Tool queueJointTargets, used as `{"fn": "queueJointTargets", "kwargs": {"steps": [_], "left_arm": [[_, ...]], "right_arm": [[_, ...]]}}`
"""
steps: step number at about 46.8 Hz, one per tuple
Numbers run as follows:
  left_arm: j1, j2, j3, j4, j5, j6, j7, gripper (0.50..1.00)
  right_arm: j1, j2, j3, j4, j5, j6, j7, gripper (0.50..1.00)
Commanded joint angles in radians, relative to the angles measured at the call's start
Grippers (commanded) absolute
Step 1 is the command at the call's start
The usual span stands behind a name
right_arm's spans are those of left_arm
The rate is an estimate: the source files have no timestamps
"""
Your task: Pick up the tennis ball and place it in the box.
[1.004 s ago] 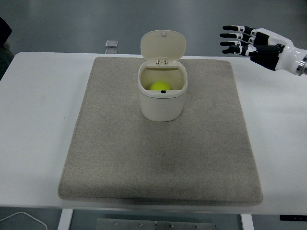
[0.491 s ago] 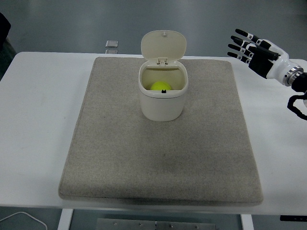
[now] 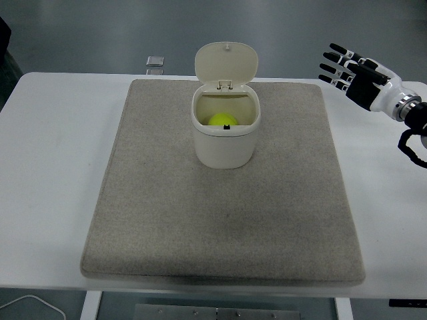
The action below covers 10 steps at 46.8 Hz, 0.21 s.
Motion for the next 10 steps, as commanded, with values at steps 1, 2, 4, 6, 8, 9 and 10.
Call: {"fn": "queueJointTargets", "kwargs": {"steps": [1, 2, 4, 6, 8, 9, 10], "left_arm": [[-0.002, 0.000, 0.000, 0.000, 0.000, -0.001, 0.000, 0.990], [0.000, 0.000, 0.000, 0.000, 0.000, -0.001, 0.000, 0.992], [0.000, 0.000, 0.000, 0.000, 0.000, 0.001, 0.000, 0.992], [0.000, 0.000, 0.000, 0.000, 0.000, -0.001, 0.000, 0.992], [0.000, 0.000, 0.000, 0.000, 0.000, -0.001, 0.000, 0.992], [0.000, 0.000, 0.000, 0.000, 0.000, -0.001, 0.000, 0.992], [0.000, 0.000, 0.000, 0.000, 0.000, -0.001, 0.000, 0.992]], "right_arm": [[0.001, -0.002, 0.000, -0.001, 0.001, -0.001, 0.000, 0.926], [0.001, -0.002, 0.000, -0.001, 0.000, -0.001, 0.000, 0.926], [0.001, -0.002, 0.000, -0.001, 0.001, -0.001, 0.000, 0.926], [0.001, -0.002, 0.000, -0.001, 0.001, -0.001, 0.002, 0.926], [0.001, -0.002, 0.002, -0.001, 0.001, -0.001, 0.002, 0.926], [0.001, -0.002, 0.002, -0.001, 0.001, -0.001, 0.002, 0.926], [0.001, -0.002, 0.002, -0.001, 0.001, -0.001, 0.002, 0.926]]}}
